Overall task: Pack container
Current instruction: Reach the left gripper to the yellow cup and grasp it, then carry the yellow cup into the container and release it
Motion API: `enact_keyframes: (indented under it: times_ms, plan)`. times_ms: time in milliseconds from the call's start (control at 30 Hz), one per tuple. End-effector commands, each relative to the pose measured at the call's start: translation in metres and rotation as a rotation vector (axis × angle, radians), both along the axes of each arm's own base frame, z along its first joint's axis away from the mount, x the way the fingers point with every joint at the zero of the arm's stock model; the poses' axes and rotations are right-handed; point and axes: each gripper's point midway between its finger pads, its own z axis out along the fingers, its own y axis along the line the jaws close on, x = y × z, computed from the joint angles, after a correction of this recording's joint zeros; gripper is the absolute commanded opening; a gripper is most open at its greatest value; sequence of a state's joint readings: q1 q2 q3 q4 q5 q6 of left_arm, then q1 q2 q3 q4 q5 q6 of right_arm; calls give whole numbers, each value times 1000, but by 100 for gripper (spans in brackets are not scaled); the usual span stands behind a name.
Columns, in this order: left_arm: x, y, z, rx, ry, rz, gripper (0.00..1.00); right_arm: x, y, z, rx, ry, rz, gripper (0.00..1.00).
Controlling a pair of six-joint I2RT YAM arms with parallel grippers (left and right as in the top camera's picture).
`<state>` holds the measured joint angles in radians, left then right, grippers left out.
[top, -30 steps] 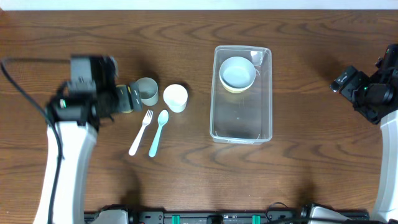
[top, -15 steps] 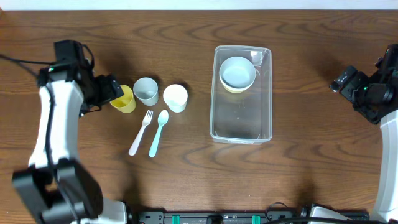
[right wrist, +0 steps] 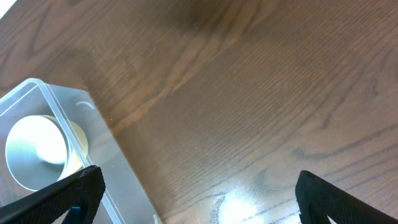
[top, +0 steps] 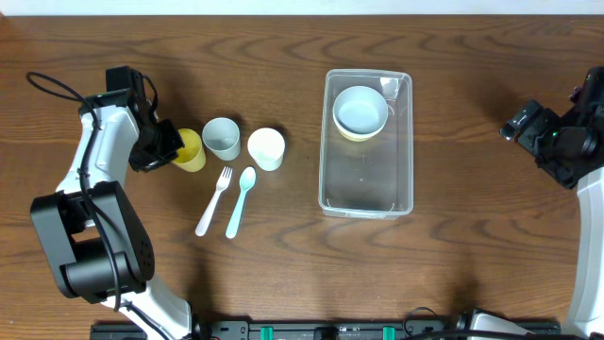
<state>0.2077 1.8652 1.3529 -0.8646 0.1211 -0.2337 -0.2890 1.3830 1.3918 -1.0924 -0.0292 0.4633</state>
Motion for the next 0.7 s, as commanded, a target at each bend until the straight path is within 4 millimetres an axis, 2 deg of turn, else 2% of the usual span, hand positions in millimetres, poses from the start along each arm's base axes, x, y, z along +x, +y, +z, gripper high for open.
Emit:
enact_keyframes:
  times_ms: [0,100,167,233,300,367,467,567,667]
  plan:
    - [5,8,27,19,-54,5,6,-1,-2,2,1,-7,-16,99]
    - [2,17,57,60,-85,22,6,-1,-2,2,1,-7,-15,99]
    - [0,21,88,90,-130,26,6,-1,-2,2,1,-7,-15,99]
    - [-1,19,124,109,-198,16,6,-1,-2,2,1,-7,-16,99]
    - [-3,6,167,114,-289,-21,6,-1,-2,2,1,-7,-16,99]
    - [-4,-24,206,81,-395,-126,6,-1,-2,2,1,-7,-16,99]
    - [-8,-81,245,29,-525,-289,6,-1,-2,2,1,-7,-16,99]
    - [-13,-148,259,-16,-595,-473,6,-1,-2,2,1,-7,-16,99]
    - [-10,-212,253,-51,-627,-632,6,-1,-2,2,1,-7,-16,99]
